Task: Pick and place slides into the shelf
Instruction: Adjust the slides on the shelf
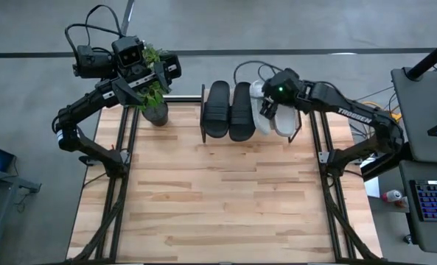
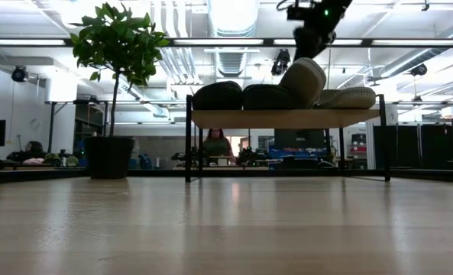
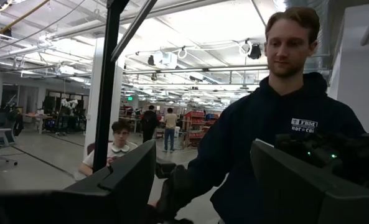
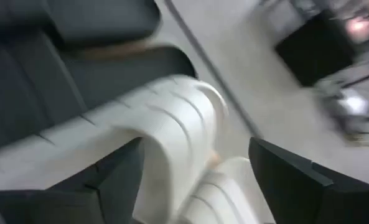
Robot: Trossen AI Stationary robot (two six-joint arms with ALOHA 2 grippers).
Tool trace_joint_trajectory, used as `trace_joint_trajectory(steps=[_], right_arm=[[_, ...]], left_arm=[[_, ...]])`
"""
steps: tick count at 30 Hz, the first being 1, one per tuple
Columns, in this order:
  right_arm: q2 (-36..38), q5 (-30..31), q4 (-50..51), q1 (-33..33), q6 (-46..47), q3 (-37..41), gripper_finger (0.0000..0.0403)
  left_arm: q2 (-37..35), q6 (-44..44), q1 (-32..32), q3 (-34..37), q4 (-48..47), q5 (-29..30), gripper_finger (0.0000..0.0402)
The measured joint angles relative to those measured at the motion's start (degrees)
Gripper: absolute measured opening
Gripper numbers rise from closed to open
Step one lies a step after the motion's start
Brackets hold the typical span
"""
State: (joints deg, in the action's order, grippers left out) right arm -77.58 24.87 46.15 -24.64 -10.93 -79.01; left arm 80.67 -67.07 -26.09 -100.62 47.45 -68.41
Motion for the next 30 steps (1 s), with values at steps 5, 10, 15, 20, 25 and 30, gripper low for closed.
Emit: trace_joint_trajectory(steps=[5,10,15,20,25,30], right_arm=[[-0.36,-4.97,0.41,1.84,5.95,-2.25,0.0292],[-1.93,-6.70,-1.40,6.11,6.02,-2.18,0.0289],[-3.11,-7.69,-5.19,11.13,8.29,-2.16,0.0286],[-5.13,-7.52,-11.04,15.54,10.52,-2.14,0.0287],[-9.82,-6.97,-12.86,17.10,11.09,-2.61,0.0284],[-16.15,-3.79,-7.93,17.11,9.20,-8.56,0.0274]], left_arm=[[0.33,0.60,0.00,0.00,0.06,0.01,0.0247],[0.52,1.47,0.00,0.00,0.01,0.01,0.0247],[0.52,1.47,-0.04,0.00,0.02,-0.14,0.0247],[0.52,1.51,-0.04,0.00,0.04,-0.28,0.0247],[0.52,1.53,-0.04,0.00,0.04,-0.33,0.0247],[0.42,1.50,-0.02,0.00,0.01,-0.52,0.0247]])
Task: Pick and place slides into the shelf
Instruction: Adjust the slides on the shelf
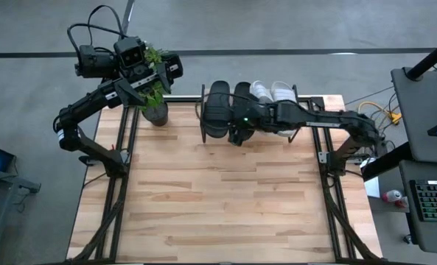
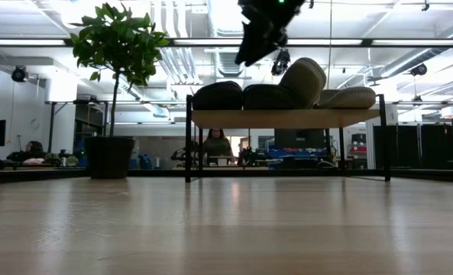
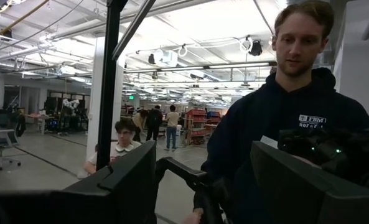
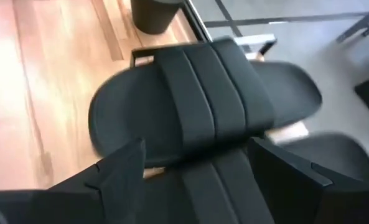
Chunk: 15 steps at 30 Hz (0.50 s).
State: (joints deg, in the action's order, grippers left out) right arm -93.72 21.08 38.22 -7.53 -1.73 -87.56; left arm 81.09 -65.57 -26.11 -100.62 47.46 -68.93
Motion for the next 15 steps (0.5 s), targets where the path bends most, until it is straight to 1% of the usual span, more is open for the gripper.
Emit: trace_joint_trajectory(steps=[4,7,9,15], right_arm=[[-4.86,-0.38,0.43,0.03,-4.32,-6.11,0.0266],[-8.48,-0.29,3.37,0.06,-6.39,-10.91,0.0263],[-10.28,1.05,5.89,0.02,-6.96,-13.60,0.0262],[-13.37,1.94,6.83,0.00,-11.71,-16.57,0.0261]], left_arm=[[-0.12,-0.03,0.04,0.00,0.02,-0.08,0.0247],[-0.12,-0.03,0.03,0.00,0.00,-0.13,0.0247],[-0.12,-0.05,0.04,0.00,0.00,-0.15,0.0247],[-0.32,-0.06,0.04,0.00,0.02,-0.15,0.0247]])
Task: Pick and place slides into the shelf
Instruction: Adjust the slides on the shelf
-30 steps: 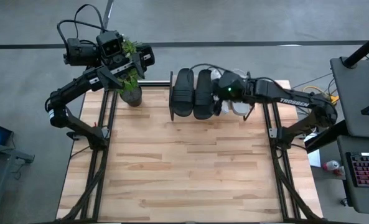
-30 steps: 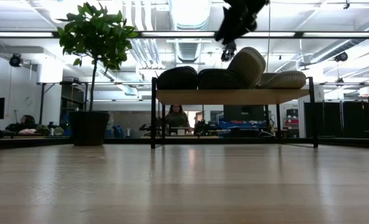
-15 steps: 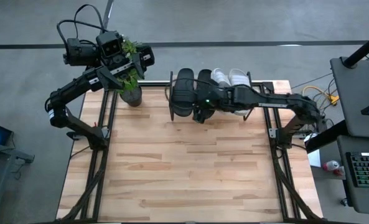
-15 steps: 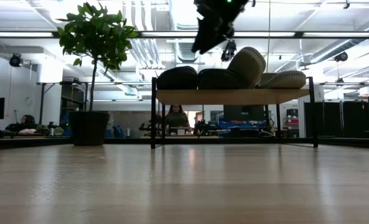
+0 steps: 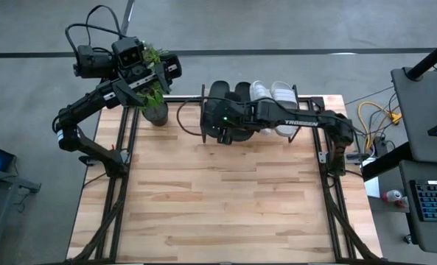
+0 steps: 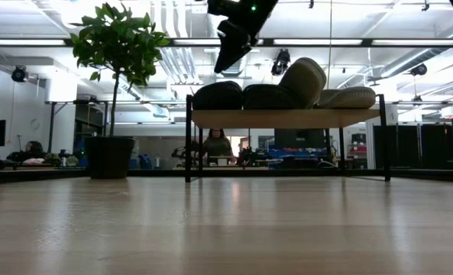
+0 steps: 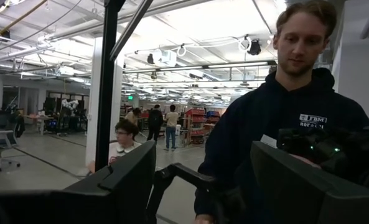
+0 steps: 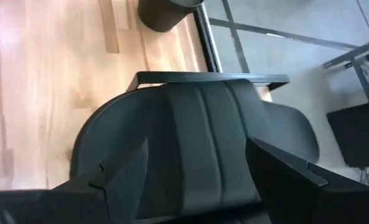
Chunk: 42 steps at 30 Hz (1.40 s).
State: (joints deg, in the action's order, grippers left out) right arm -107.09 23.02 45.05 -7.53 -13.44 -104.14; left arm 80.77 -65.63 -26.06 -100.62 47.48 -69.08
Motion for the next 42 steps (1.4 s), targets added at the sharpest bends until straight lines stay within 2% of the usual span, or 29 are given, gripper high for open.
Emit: trace_joint_trajectory(steps=[6,11,22,27,36,42], right_arm=[[-0.74,0.13,-0.68,0.02,-0.45,1.10,0.0260],[-0.74,4.32,-1.09,-0.03,-1.98,2.69,0.0258],[-0.98,8.65,-4.63,-0.31,-3.16,4.19,0.0219],[-1.02,8.77,-4.96,-0.30,-3.61,4.20,0.0172],[-1.04,8.11,-4.94,0.15,-3.35,4.20,0.0020],[-1.04,7.65,-4.83,1.60,-3.09,4.20,0.0010]], left_arm=[[-0.15,0.00,0.00,0.00,0.02,0.00,0.0247],[-0.15,0.02,0.00,0.00,0.00,-0.08,0.0247],[-0.17,0.02,0.16,0.00,0.02,-0.26,0.0247],[-0.17,0.04,0.33,0.00,0.04,-0.24,0.0247],[-0.24,0.04,0.33,0.00,0.03,-0.22,0.0247],[-0.24,0.04,0.33,0.00,0.04,-0.17,0.0247]])
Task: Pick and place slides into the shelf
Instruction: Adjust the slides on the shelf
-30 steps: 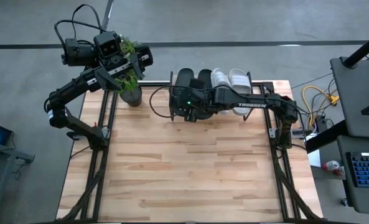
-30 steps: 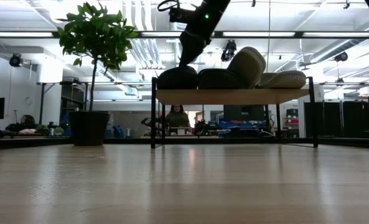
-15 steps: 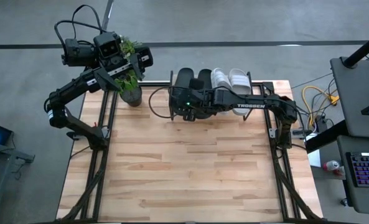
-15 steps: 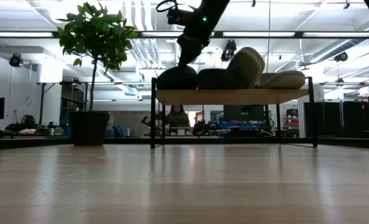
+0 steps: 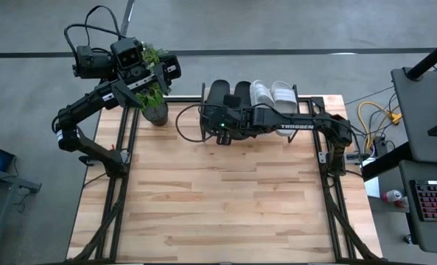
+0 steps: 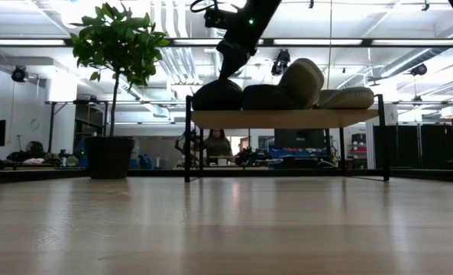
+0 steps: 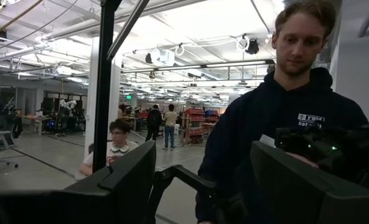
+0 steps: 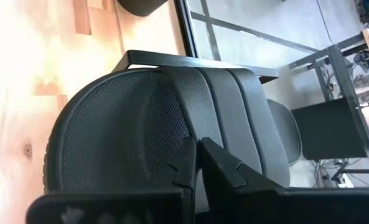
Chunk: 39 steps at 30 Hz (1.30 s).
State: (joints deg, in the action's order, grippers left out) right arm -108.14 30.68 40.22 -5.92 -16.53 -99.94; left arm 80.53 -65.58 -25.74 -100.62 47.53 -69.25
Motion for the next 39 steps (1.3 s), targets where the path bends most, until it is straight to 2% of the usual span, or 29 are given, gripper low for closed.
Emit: trace_joint_trajectory(steps=[11,19,22,25,28,30,33,36,39], right_arm=[[0.00,-0.87,0.10,3.66,2.79,0.00,0.0009],[0.40,-1.81,0.65,3.29,4.31,0.00,0.0008],[0.59,-1.53,4.17,2.49,7.69,-0.17,0.0008],[0.74,-5.72,6.13,2.06,4.61,-0.20,0.0008],[0.74,-3.83,6.29,2.17,4.71,-0.20,0.0008],[0.85,-6.77,6.14,2.15,4.64,-0.17,0.0008],[1.02,-7.10,6.09,2.41,4.80,-0.24,0.0007],[1.03,-5.00,6.30,3.12,4.48,-0.42,0.0007],[1.07,-7.82,6.08,3.17,3.58,-1.12,0.0007]], left_arm=[[0.00,0.35,0.04,0.00,0.00,0.58,0.0247],[0.00,0.08,0.04,0.00,0.00,0.65,0.0247],[-0.02,0.04,0.10,0.00,0.00,0.83,0.0247],[-0.04,0.05,0.33,0.00,0.00,0.85,0.0247],[-0.07,0.15,0.35,0.00,0.00,0.87,0.0247],[-0.07,0.17,0.35,0.00,0.00,0.90,0.0247],[-0.07,0.41,0.37,0.00,0.00,0.92,0.0247],[-0.06,0.53,0.37,0.00,0.00,0.96,0.0247],[-0.04,1.51,0.37,0.00,-0.02,1.01,0.0247]])
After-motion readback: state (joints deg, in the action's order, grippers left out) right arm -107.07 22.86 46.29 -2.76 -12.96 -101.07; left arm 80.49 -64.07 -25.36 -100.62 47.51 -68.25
